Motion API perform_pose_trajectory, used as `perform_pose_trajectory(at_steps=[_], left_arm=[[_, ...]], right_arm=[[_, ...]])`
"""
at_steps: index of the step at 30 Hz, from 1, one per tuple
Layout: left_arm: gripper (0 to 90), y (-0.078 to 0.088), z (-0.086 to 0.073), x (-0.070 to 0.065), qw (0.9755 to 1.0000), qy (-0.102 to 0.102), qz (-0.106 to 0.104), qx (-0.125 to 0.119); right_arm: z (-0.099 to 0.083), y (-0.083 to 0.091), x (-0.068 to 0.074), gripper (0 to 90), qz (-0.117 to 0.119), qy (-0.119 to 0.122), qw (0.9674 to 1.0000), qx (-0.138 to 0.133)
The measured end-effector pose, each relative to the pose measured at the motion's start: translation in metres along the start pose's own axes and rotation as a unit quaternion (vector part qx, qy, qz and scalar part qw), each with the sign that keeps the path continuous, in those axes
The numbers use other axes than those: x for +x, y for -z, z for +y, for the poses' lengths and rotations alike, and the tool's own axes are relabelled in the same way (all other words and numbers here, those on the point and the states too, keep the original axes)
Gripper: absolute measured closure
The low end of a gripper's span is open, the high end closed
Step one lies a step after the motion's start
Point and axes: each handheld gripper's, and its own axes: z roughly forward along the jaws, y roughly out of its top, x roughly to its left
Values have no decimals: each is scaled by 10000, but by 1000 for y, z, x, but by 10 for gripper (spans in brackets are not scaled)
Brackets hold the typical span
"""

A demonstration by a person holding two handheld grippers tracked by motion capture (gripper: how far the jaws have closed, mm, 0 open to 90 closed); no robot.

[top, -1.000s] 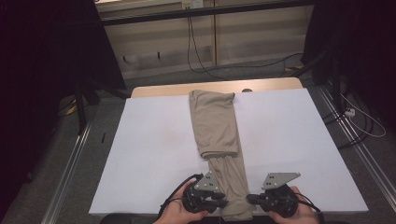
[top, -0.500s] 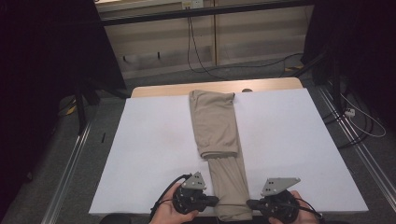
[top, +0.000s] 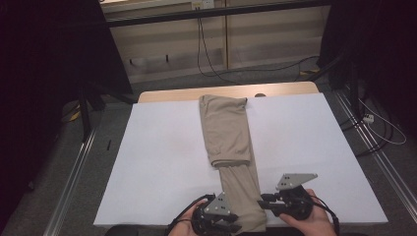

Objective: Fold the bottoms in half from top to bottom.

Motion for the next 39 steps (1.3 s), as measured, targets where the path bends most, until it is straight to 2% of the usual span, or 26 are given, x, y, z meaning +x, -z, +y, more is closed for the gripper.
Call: perform_pose_trajectory(at_steps=[1,2,3,4,5,7,9,10,11,12,14,16,17,18,20,21,22,23,24,25,29,31,36,37,39], left_arm=[[790,3,1,2,9999,-75,28,137],[880,4,0,1,9999,84,49,122],[896,4,-2,2,9999,86,-52,108],[900,4,-5,0,9997,100,-8,230],[900,3,-7,0,9998,113,-80,159],[900,4,-6,0,9996,168,-76,203],[900,4,-6,1,9996,194,-138,181],[897,4,-6,1,9995,228,-77,220],[881,4,-7,2,9992,320,-143,202],[863,3,-8,3,9990,315,-252,205],[833,2,-8,2,9989,316,-302,186],[801,1,-6,1,9990,295,-251,209],[797,0,-6,1,9989,305,-342,111],[794,0,-6,1,9988,317,-348,106],[789,-2,-4,0,9986,364,-370,82],[790,-1,-3,0,9990,277,-276,204],[798,-1,-3,0,9990,299,-270,197],[806,-2,-4,1,9990,286,-321,106],[836,-2,-4,0,9990,318,-298,80],[852,-2,-4,1,9988,381,-305,83],[883,-2,-4,3,9992,274,-219,182],[885,-2,-5,2,9990,333,-278,141],[883,-1,-4,2,9989,336,-239,201],[879,-1,-4,3,9987,347,-334,159],[827,1,-3,4,9983,462,-349,114]], right_arm=[[4,-4,-4,743,-67,-32,10000,-9],[8,-9,-9,760,-77,-21,10000,38],[12,-15,-13,774,-129,-21,9999,48],[15,-19,-15,797,-168,-22,9998,59],[22,-25,-19,821,-269,27,9996,104],[32,-33,-26,837,-539,96,9984,159],[41,-42,-39,871,-597,-93,9981,104],[46,-49,-45,868,-704,-93,9974,109],[48,-52,-49,856,-717,-111,9973,128],[51,-57,-53,836,-745,-142,9970,137],[54,-67,-59,796,-712,-230,9971,113],[56,-70,-60,770,-703,-179,9973,68],[58,-71,-60,713,-689,-210,9974,39],[60,-72,-60,701,-670,-219,9975,5],[62,-77,-57,686,-795,-112,9968,60],[62,-79,-56,682,-822,-83,9966,36],[62,-80,-55,700,-871,-48,9962,-8],[62,-81,-54,734,-920,13,9958,-22],[61,-81,-54,847,-916,6,9958,-41],[61,-81,-54,895,-945,-6,9955,-32],[57,-74,-54,900,-987,-52,9951,-24],[55,-69,-57,900,-1023,-101,9947,27],[47,-55,-63,900,-1153,-181,9931,66],[47,-54,-64,900,-1164,-170,9930,90],[45,-52,-64,900,-1186,-168,9926,178]])
